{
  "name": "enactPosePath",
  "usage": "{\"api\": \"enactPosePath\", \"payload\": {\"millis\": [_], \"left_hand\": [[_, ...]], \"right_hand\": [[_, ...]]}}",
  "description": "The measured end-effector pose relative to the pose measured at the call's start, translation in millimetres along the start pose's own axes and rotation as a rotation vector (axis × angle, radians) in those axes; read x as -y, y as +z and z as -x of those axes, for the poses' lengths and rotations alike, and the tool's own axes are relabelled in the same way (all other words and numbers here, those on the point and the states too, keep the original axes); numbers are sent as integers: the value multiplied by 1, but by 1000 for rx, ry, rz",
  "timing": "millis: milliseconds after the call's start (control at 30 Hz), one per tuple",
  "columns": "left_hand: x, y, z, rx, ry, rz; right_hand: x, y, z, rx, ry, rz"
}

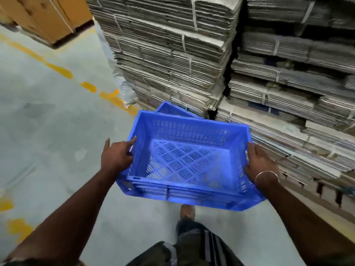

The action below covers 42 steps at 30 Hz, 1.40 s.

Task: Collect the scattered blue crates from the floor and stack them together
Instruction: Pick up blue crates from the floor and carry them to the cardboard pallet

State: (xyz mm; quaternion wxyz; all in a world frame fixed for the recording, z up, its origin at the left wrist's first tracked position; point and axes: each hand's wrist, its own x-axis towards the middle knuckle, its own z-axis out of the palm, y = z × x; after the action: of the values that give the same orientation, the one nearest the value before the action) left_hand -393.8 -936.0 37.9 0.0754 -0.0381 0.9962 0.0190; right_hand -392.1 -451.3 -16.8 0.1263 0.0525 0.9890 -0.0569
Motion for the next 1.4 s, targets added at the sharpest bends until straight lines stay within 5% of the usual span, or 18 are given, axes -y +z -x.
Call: {"api": "enactPosePath", "payload": {"millis": [233,667,1133,1400], "left_hand": [[38,6,-109,7,55,38],[102,40,-297,106,200,355],[90,37,-388,108,385,424],[84,72,-404,244,331,473]], "right_hand": [[53,4,-58,91,104,-63],[167,23,-111,-25,402,-169],[201,40,-135,-137,490,-447],[182,67,-158,-74,529,-564]]}}
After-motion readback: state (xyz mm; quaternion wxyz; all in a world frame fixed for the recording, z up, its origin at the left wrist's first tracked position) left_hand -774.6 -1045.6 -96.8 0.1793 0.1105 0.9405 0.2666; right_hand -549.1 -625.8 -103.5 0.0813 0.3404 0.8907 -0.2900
